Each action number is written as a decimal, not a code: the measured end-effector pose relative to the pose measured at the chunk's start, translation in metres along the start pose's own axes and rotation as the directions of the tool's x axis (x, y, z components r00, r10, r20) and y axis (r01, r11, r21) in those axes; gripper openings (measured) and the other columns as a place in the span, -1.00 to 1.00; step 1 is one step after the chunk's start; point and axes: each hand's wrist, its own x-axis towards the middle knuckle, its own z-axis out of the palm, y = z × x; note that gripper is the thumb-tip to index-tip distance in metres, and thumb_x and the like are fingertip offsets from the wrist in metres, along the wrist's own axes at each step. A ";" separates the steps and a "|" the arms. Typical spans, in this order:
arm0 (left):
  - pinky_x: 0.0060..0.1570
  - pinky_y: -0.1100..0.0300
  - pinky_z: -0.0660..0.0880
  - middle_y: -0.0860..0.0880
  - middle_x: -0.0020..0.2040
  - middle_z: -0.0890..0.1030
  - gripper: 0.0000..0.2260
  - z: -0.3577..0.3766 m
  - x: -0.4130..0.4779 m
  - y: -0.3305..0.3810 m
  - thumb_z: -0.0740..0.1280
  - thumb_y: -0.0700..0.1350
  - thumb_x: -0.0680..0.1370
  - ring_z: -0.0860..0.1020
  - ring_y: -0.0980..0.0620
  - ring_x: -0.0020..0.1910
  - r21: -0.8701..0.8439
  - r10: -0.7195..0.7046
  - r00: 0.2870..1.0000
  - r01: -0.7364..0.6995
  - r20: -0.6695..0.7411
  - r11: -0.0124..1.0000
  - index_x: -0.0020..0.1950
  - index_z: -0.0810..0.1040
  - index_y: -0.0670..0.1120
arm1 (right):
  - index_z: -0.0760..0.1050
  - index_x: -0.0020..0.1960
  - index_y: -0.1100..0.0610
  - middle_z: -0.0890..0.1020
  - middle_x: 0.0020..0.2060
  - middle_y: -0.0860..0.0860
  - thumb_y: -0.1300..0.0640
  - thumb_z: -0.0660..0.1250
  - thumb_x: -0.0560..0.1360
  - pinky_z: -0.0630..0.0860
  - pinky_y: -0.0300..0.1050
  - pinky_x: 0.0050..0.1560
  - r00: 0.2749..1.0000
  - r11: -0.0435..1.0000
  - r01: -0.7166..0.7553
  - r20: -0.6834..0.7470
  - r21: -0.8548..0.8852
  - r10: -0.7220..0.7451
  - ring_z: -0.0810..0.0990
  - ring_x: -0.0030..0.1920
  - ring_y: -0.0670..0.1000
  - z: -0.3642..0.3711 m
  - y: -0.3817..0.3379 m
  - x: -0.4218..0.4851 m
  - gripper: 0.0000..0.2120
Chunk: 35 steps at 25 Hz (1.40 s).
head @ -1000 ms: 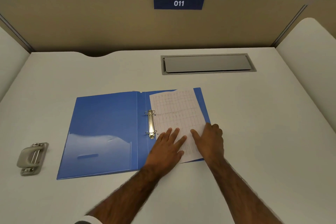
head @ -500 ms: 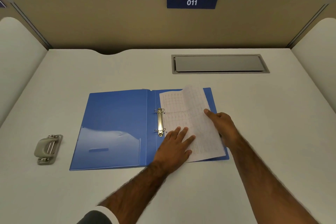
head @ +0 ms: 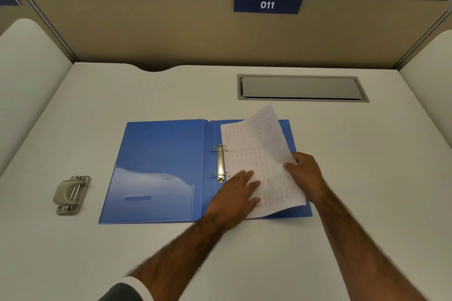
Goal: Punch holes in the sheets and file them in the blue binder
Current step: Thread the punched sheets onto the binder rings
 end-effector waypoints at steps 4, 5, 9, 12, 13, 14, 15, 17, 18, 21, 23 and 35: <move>-0.02 0.28 0.47 0.08 -0.01 0.55 -0.81 -0.035 -0.006 -0.018 0.16 -0.01 0.66 0.53 0.09 0.02 -0.284 -0.198 0.894 0.084 -0.402 0.955 0.01 0.56 0.04 | 0.57 0.00 0.01 0.67 -0.10 0.00 0.21 0.28 0.55 0.59 -0.10 -0.16 0.999 0.995 0.041 -0.015 0.087 -0.040 0.66 -0.13 0.02 -0.017 -0.011 -0.009 -0.86; -0.13 0.37 0.44 0.09 -0.07 0.53 -0.83 -0.043 -0.005 -0.027 0.18 -0.02 0.65 0.53 0.12 -0.08 -0.412 -0.336 0.834 0.146 -0.438 0.899 -0.04 0.55 0.04 | 0.57 0.00 0.00 0.67 -0.10 -0.02 0.20 0.28 0.55 0.57 -0.13 -0.20 0.999 0.993 0.051 -0.018 0.102 -0.049 0.66 -0.13 0.01 -0.020 -0.013 -0.010 -0.85; -0.14 0.32 0.48 0.00 -0.11 0.64 -0.88 -0.059 0.009 -0.067 0.31 -0.09 0.60 0.55 0.11 -0.17 -0.706 -0.627 0.755 0.336 -0.194 0.624 -0.04 0.63 -0.06 | 0.57 0.06 0.01 0.67 -0.05 -0.02 0.16 0.28 0.57 0.54 -0.16 -0.21 0.998 0.992 0.068 -0.023 0.109 -0.066 0.66 -0.10 0.03 -0.028 -0.021 -0.011 -0.87; -0.13 0.22 0.53 -0.05 -0.13 0.69 -0.88 -0.060 0.017 -0.078 0.34 -0.11 0.59 0.59 0.07 -0.19 -0.745 -0.614 0.786 0.365 -0.076 0.559 -0.08 0.66 -0.07 | 0.57 0.12 0.03 0.66 0.00 -0.01 0.12 0.28 0.57 0.54 -0.13 -0.17 0.996 0.992 0.085 -0.019 0.093 -0.084 0.66 -0.06 0.05 -0.026 -0.027 -0.011 -0.84; -0.09 0.20 0.56 -0.04 -0.11 0.68 -0.89 -0.059 0.020 -0.081 0.34 -0.12 0.58 0.59 0.06 -0.16 -0.746 -0.623 0.776 0.355 -0.102 0.564 -0.04 0.66 -0.08 | 0.57 0.13 0.04 0.66 0.00 -0.01 0.12 0.28 0.58 0.55 -0.11 -0.15 0.996 0.992 0.092 -0.011 0.091 -0.091 0.65 -0.06 0.05 -0.024 -0.029 -0.012 -0.83; -0.02 0.18 0.57 -0.03 -0.06 0.67 -0.89 -0.059 0.022 -0.083 0.35 -0.13 0.58 0.59 0.06 -0.11 -0.743 -0.628 0.763 0.328 -0.155 0.583 0.03 0.65 -0.09 | 0.57 0.14 0.05 0.66 0.00 -0.01 0.12 0.28 0.58 0.57 -0.07 -0.11 0.995 0.991 0.095 -0.005 0.094 -0.095 0.65 -0.05 0.06 -0.021 -0.031 -0.014 -0.83; 0.03 0.17 0.56 0.00 -0.03 0.64 -0.88 -0.060 0.024 -0.083 0.35 -0.15 0.58 0.58 0.06 -0.06 -0.732 -0.626 0.748 0.297 -0.221 0.613 0.08 0.63 -0.10 | 0.57 0.15 0.05 0.66 0.01 -0.01 0.11 0.28 0.58 0.59 -0.02 -0.06 0.995 0.991 0.096 0.001 0.095 -0.097 0.65 -0.04 0.07 -0.018 -0.033 -0.015 -0.82; 0.01 0.20 0.54 0.03 -0.03 0.61 -0.87 -0.065 0.028 -0.082 0.34 -0.17 0.58 0.57 0.07 -0.05 -0.705 -0.597 0.743 0.247 -0.303 0.665 0.10 0.62 -0.12 | 0.55 0.14 0.04 0.65 0.02 -0.02 0.10 0.28 0.58 0.59 0.03 0.01 0.995 0.993 0.097 0.008 0.068 -0.098 0.64 -0.04 0.06 -0.011 -0.035 -0.018 -0.84; -0.05 0.21 0.53 0.02 -0.07 0.62 -0.89 -0.065 0.031 -0.082 0.35 -0.15 0.58 0.57 0.06 -0.09 -0.687 -0.582 0.759 0.256 -0.293 0.680 0.05 0.63 -0.14 | 0.54 0.12 0.02 0.64 0.01 -0.03 0.09 0.28 0.58 0.59 0.00 -0.01 0.995 0.994 0.099 0.008 0.055 -0.100 0.64 -0.05 0.05 -0.007 -0.035 -0.019 -0.86; -0.16 0.13 0.60 -0.11 -0.16 0.67 -0.78 -0.065 0.037 -0.081 0.39 -0.06 0.56 0.62 -0.06 -0.17 -0.691 -0.579 0.814 0.391 -0.048 0.607 -0.09 0.64 -0.22 | 0.52 0.06 -0.02 0.62 -0.06 -0.09 0.11 0.28 0.58 0.51 -0.20 -0.19 0.994 0.993 0.112 0.003 0.039 -0.113 0.62 -0.11 -0.03 -0.001 -0.037 -0.023 -0.91; -0.10 0.06 0.63 -0.15 -0.10 0.69 -0.77 -0.068 0.039 -0.081 0.42 -0.06 0.53 0.65 -0.10 -0.13 -0.695 -0.557 0.821 0.473 0.125 0.541 -0.07 0.65 -0.24 | 0.51 0.06 -0.02 0.61 -0.09 -0.11 0.12 0.28 0.58 0.46 -0.25 -0.24 0.993 0.993 0.119 0.001 0.024 -0.119 0.61 -0.12 -0.06 0.001 -0.036 -0.025 -0.91; -0.20 0.27 0.56 -0.15 0.00 0.68 -0.87 -0.073 0.047 -0.071 0.46 -0.32 0.46 0.65 -0.04 -0.02 -0.626 -0.515 0.819 0.545 0.254 0.558 -0.01 0.65 -0.25 | 0.47 0.10 -0.01 0.58 0.00 -0.06 0.05 0.26 0.59 0.48 -0.19 -0.17 0.995 0.995 0.081 -0.048 -0.065 -0.084 0.59 -0.13 -0.04 -0.003 -0.026 -0.026 -0.90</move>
